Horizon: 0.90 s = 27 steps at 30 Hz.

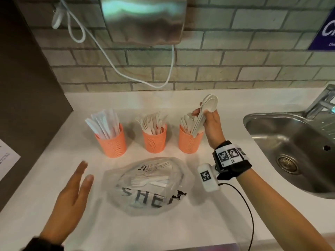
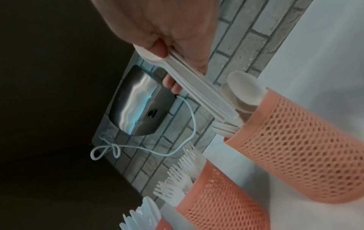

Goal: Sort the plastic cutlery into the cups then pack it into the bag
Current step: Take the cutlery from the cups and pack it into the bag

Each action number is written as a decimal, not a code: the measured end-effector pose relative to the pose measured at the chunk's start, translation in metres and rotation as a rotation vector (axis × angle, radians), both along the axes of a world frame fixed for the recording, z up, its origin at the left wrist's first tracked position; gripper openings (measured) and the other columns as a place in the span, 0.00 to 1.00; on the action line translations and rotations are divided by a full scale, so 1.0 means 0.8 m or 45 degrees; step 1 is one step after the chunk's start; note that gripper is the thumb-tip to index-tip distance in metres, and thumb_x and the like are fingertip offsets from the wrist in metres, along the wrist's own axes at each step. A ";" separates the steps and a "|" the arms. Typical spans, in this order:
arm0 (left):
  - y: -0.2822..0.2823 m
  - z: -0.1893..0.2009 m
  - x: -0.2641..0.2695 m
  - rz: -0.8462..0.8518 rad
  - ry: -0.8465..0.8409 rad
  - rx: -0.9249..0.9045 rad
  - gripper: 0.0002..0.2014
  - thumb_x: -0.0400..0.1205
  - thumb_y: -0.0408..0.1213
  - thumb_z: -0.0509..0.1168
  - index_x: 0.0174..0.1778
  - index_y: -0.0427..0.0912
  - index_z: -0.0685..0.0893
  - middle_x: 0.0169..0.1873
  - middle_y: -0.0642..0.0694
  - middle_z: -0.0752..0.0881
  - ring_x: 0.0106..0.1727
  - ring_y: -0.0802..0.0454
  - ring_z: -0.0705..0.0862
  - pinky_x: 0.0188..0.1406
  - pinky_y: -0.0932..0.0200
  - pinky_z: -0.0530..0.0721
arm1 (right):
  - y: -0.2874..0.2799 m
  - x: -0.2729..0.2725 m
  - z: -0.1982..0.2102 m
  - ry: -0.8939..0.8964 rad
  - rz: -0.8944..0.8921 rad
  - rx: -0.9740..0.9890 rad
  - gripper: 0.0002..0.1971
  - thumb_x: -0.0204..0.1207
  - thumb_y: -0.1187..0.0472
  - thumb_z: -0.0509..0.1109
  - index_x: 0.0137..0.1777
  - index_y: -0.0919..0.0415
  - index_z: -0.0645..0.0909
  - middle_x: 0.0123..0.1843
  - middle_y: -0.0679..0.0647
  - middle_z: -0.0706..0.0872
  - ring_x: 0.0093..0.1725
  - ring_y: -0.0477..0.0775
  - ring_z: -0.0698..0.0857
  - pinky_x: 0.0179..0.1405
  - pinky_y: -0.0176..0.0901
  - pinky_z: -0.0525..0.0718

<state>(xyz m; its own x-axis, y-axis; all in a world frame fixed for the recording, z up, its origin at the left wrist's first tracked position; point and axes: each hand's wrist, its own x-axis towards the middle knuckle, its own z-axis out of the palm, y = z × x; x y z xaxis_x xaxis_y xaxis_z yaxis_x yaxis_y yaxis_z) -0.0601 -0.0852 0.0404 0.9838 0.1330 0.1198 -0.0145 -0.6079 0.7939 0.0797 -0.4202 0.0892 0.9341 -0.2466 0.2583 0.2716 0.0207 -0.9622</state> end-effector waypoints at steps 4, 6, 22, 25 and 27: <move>0.016 -0.086 -0.026 0.141 0.229 0.291 0.30 0.82 0.48 0.60 0.78 0.39 0.64 0.79 0.38 0.65 0.80 0.42 0.63 0.78 0.53 0.57 | 0.005 0.011 -0.009 -0.007 -0.001 0.016 0.10 0.82 0.71 0.48 0.59 0.65 0.67 0.43 0.55 0.81 0.46 0.53 0.81 0.39 0.27 0.82; 0.016 -0.118 -0.031 0.140 0.342 0.440 0.31 0.82 0.47 0.61 0.79 0.39 0.62 0.80 0.37 0.61 0.81 0.41 0.58 0.80 0.47 0.55 | 0.005 0.017 -0.013 -0.012 -0.010 0.010 0.10 0.82 0.70 0.48 0.59 0.64 0.66 0.43 0.55 0.82 0.47 0.54 0.82 0.46 0.36 0.84; 0.022 -0.163 -0.038 0.043 0.361 0.769 0.45 0.80 0.67 0.33 0.67 0.35 0.79 0.68 0.29 0.77 0.66 0.28 0.79 0.58 0.30 0.78 | -0.012 0.037 -0.041 0.027 -0.029 -0.427 0.13 0.69 0.68 0.57 0.52 0.55 0.73 0.52 0.64 0.85 0.51 0.60 0.84 0.52 0.47 0.83; 0.021 -0.162 -0.039 0.047 0.346 0.784 0.45 0.79 0.67 0.33 0.68 0.36 0.79 0.69 0.30 0.77 0.66 0.29 0.78 0.59 0.31 0.77 | -0.018 0.044 -0.047 0.014 -0.147 -0.895 0.19 0.64 0.65 0.55 0.52 0.63 0.81 0.56 0.62 0.85 0.54 0.61 0.80 0.59 0.48 0.74; 0.020 -0.162 -0.039 0.052 0.352 0.781 0.45 0.79 0.67 0.33 0.68 0.37 0.79 0.69 0.30 0.77 0.67 0.30 0.78 0.59 0.31 0.77 | -0.023 0.051 -0.052 0.049 -0.206 -1.164 0.25 0.64 0.64 0.53 0.58 0.71 0.80 0.59 0.67 0.83 0.56 0.67 0.81 0.63 0.53 0.71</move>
